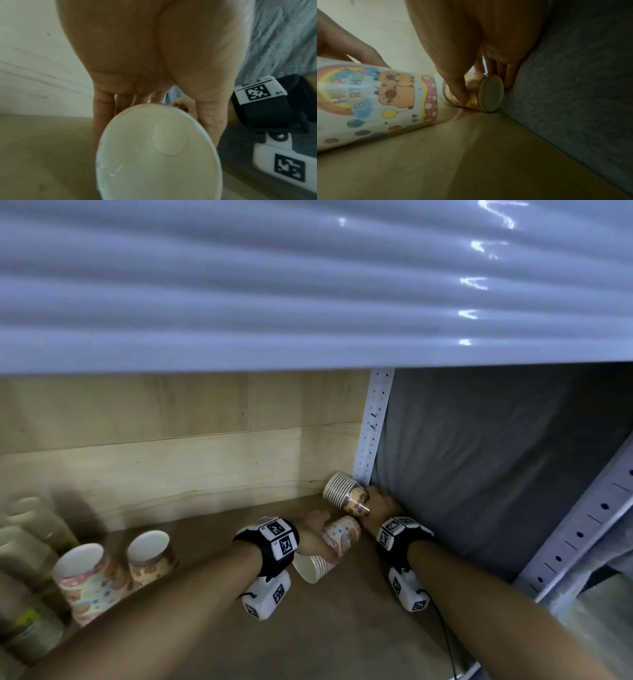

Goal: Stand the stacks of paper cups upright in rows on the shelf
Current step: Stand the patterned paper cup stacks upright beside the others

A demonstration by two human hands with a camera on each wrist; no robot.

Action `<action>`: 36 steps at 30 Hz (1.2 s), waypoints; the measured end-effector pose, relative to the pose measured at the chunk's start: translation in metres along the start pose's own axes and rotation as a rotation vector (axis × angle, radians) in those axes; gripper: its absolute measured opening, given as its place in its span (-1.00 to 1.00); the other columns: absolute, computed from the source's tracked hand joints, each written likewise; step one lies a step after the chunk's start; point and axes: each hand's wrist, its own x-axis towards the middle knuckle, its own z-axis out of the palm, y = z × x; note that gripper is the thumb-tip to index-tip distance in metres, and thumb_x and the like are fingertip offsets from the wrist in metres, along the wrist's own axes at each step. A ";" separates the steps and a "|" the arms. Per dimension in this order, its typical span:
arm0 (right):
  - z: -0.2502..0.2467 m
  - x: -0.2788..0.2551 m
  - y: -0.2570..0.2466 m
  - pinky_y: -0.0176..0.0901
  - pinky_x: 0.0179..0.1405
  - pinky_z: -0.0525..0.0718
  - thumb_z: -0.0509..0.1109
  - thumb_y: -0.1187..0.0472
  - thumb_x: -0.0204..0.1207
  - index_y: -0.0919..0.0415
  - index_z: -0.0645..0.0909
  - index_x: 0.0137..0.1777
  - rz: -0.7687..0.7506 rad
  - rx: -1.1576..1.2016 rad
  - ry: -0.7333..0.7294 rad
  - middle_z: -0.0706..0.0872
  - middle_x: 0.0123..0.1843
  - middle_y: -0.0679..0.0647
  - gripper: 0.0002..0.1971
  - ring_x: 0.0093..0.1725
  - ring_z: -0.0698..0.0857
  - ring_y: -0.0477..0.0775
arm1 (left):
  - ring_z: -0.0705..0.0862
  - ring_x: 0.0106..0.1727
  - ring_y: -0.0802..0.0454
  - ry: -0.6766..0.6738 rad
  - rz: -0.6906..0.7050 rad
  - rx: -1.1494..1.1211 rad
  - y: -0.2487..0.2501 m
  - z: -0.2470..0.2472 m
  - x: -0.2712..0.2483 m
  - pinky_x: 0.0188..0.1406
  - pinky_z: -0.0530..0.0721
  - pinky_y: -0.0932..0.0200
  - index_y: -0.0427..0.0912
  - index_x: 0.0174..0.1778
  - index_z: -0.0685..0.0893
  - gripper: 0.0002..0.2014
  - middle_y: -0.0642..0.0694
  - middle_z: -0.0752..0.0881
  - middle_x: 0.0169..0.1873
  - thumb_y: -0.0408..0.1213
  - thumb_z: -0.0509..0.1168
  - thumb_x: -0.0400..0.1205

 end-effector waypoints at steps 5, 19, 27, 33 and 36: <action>0.000 -0.004 -0.002 0.13 0.31 0.60 0.44 -0.06 0.44 0.13 0.35 0.50 -0.003 -0.003 -0.019 0.54 0.40 0.20 -0.33 0.34 0.58 0.29 | 0.46 0.49 -0.13 -0.003 -0.002 -0.005 -0.003 -0.008 -0.010 0.37 0.53 0.03 -0.13 0.66 0.22 -0.11 -0.11 0.39 0.53 -0.05 0.53 0.48; -0.050 -0.033 -0.045 -0.03 0.26 0.56 0.37 0.14 0.49 0.24 0.45 0.39 -0.111 -0.038 0.068 0.56 0.37 0.27 -0.53 0.31 0.60 0.32 | 0.63 0.07 0.02 0.313 0.040 -0.258 -0.029 -0.032 -0.060 -0.04 0.61 0.14 -0.06 0.26 0.51 -0.33 -0.03 0.62 0.14 -0.16 0.63 0.26; -0.067 -0.046 -0.083 -0.06 0.22 0.54 0.42 0.17 0.49 0.24 0.44 0.40 -0.225 0.001 0.036 0.55 0.33 0.23 -0.51 0.33 0.57 0.27 | 0.68 0.13 -0.01 0.493 -0.005 -0.553 -0.045 -0.021 -0.072 0.03 0.62 0.09 -0.11 0.26 0.45 -0.31 -0.02 0.68 0.11 -0.28 0.66 0.28; -0.064 -0.039 -0.104 -0.07 0.18 0.59 0.44 0.16 0.45 0.21 0.39 0.41 -0.320 0.025 -0.053 0.50 0.31 0.25 -0.46 0.31 0.57 0.30 | 0.68 0.04 0.03 0.634 -0.041 -0.681 -0.051 -0.010 -0.063 -0.05 0.61 0.15 -0.14 0.23 0.49 -0.33 -0.01 0.69 0.04 -0.32 0.67 0.27; -0.060 -0.032 -0.110 -0.08 0.13 0.59 0.45 0.16 0.43 0.20 0.41 0.39 -0.346 0.032 -0.039 0.52 0.28 0.24 -0.47 0.27 0.59 0.29 | 0.70 0.10 -0.01 0.655 -0.074 -0.727 -0.056 -0.008 -0.052 0.10 0.68 0.01 -0.09 0.22 0.48 -0.32 -0.01 0.70 0.05 -0.33 0.66 0.25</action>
